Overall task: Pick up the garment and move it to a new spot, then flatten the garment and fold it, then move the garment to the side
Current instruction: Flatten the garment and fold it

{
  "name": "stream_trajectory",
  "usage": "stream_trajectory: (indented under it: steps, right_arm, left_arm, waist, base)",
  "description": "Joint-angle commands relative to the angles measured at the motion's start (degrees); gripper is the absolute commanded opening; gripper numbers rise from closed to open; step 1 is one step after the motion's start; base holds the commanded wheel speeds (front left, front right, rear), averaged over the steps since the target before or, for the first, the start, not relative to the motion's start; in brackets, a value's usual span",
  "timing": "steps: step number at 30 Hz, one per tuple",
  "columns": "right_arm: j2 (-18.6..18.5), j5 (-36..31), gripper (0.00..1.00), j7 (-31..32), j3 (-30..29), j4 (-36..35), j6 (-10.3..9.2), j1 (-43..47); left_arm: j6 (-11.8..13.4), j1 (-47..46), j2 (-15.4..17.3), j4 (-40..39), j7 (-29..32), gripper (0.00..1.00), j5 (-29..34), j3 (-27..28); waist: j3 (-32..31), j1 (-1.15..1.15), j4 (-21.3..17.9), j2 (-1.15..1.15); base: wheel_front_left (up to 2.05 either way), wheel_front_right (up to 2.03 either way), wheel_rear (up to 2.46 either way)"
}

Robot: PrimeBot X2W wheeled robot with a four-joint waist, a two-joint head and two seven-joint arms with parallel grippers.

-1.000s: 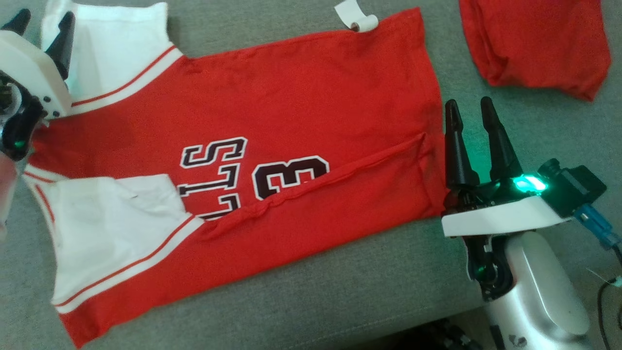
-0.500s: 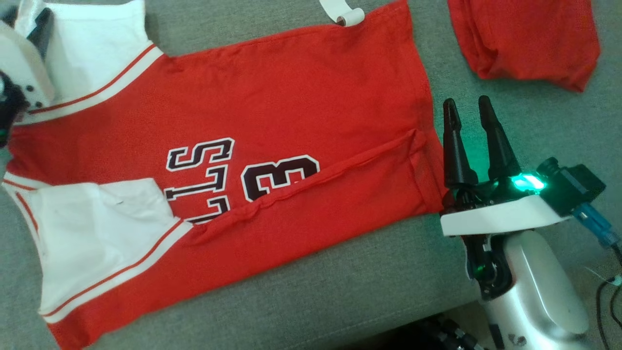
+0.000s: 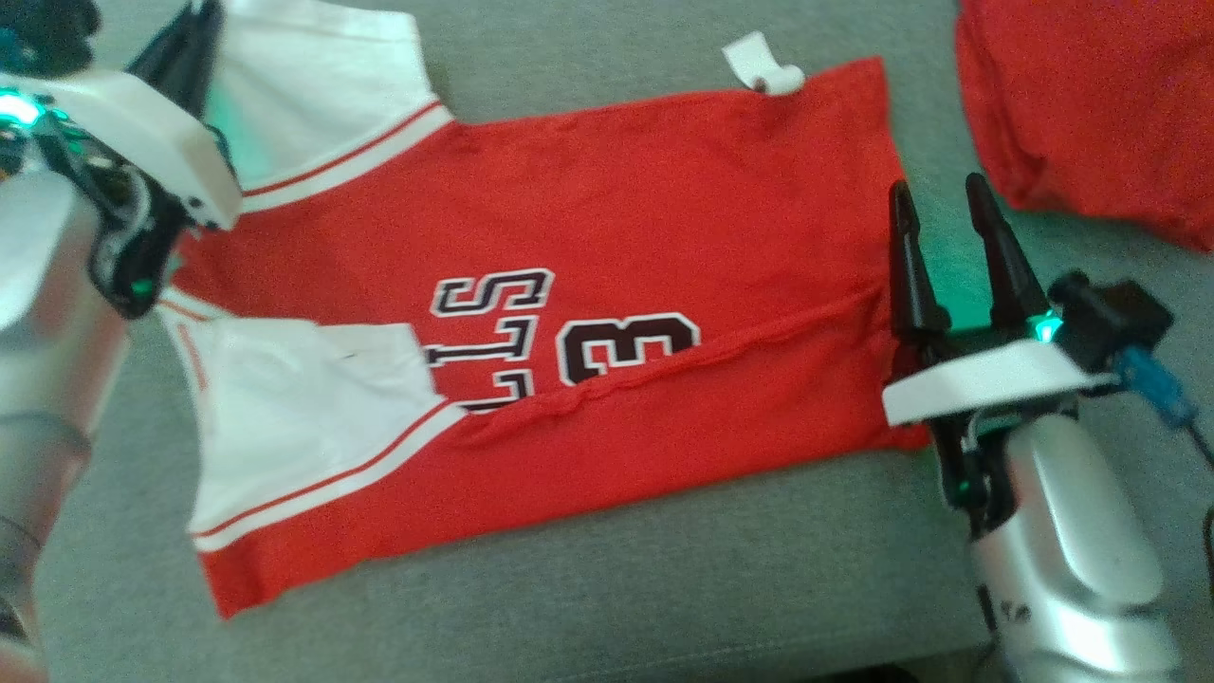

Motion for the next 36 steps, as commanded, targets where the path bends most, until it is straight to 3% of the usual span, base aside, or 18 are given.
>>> stream_trajectory:
  steps: [1,9,18,28,36]
  right_arm:
    - [-0.20,-0.41,1.00,1.04,0.59,-1.08,0.39,-1.69]
    - [-0.20,-14.21,1.00,15.33,-5.38,1.95,0.39,-9.78]
    - [-0.45,-22.34,1.00,28.87,-11.70,9.10,0.39,-16.12]
    - [-1.43,-30.87,1.00,29.09,-22.24,22.23,0.39,-23.54]
    - [-1.50,-34.87,1.00,28.15,-25.16,29.11,0.39,-27.00]
  left_arm:
    - [0.10,-1.21,2.03,-1.46,-1.03,0.00,0.21,1.27]
    - [0.10,2.29,0.16,-8.00,-7.12,0.00,1.02,-2.36]
    - [1.01,8.32,-0.05,-16.72,-8.00,0.00,0.21,-3.91]
    - [3.43,9.65,2.44,-27.40,-4.96,0.00,0.67,-4.98]
    - [4.47,9.81,3.25,-30.10,-4.05,0.00,0.60,-5.04]
  waist:
    - [-2.75,0.00,3.20,0.00]
    - [-6.38,0.00,9.87,0.00]
    - [-7.32,0.00,13.64,0.00]
    - [-4.94,0.00,15.21,0.00]
    - [-3.31,0.00,15.52,0.00]
  base:
    - [0.00,0.00,0.00]
    - [0.00,0.00,0.00]
    - [0.00,0.00,0.00]
    - [0.00,0.00,0.00]
    - [0.00,0.00,0.00]
